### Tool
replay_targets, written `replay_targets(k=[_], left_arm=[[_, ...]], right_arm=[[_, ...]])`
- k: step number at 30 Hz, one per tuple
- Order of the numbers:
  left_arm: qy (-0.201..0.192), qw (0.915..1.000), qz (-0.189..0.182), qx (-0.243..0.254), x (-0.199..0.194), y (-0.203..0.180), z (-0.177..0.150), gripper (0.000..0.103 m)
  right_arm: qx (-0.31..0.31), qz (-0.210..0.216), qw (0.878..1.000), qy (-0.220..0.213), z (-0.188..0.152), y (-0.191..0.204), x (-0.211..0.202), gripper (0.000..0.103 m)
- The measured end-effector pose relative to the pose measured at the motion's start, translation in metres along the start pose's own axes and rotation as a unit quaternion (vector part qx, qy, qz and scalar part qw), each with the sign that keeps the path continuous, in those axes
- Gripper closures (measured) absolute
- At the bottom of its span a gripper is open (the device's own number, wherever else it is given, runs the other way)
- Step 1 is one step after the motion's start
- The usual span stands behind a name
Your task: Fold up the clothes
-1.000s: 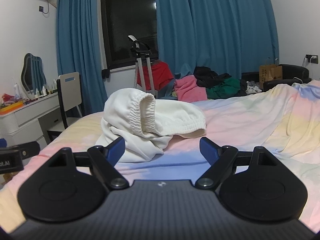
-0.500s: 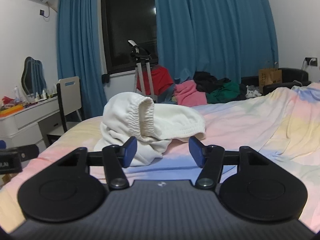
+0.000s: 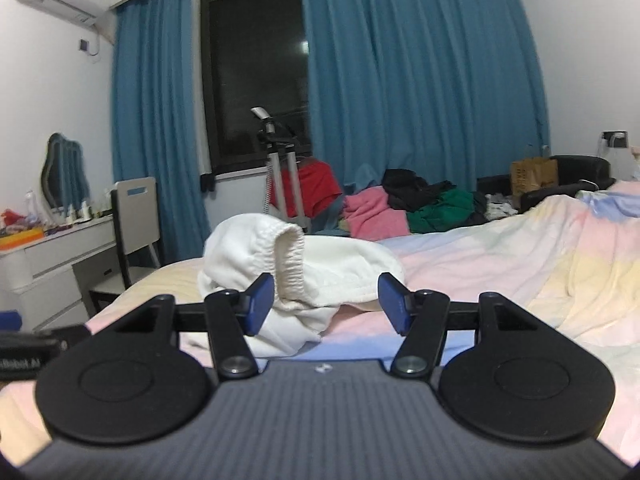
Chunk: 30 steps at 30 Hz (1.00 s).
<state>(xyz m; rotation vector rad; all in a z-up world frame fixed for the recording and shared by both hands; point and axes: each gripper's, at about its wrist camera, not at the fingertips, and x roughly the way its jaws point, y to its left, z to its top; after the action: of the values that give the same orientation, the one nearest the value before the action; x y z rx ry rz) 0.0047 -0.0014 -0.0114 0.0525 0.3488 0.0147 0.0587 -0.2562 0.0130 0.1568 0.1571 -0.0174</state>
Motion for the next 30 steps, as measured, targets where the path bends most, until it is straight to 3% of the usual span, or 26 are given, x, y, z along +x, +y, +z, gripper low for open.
replay_targets(k=[3,8,17,24,30], left_arm=[[0.003,1.0,0.0,0.005,0.004,-0.003,-0.004,0.0],[0.004,0.9997,-0.015,0.021,0.013,-0.012,-0.01,0.0],[0.003,0.9965,-0.032,0.078,0.074,-0.062,0.013,0.0],[-0.031,0.9848,-0.03,0.168,0.155,-0.137,0.043,0.0],[-0.031,0.9796,0.016,0.198,0.226,-0.178,0.05,0.007]], right_arm=[[0.02,0.004,1.0,0.0,0.006,-0.007,-0.003,0.053],[0.034,-0.008,0.999,0.014,0.011,-0.013,-0.005,0.086],[0.065,-0.025,0.997,0.032,0.01,-0.03,0.007,0.087],[0.107,-0.046,0.99,0.077,-0.005,-0.056,0.04,0.087],[0.158,-0.071,0.98,0.093,-0.017,-0.087,0.073,0.087]])
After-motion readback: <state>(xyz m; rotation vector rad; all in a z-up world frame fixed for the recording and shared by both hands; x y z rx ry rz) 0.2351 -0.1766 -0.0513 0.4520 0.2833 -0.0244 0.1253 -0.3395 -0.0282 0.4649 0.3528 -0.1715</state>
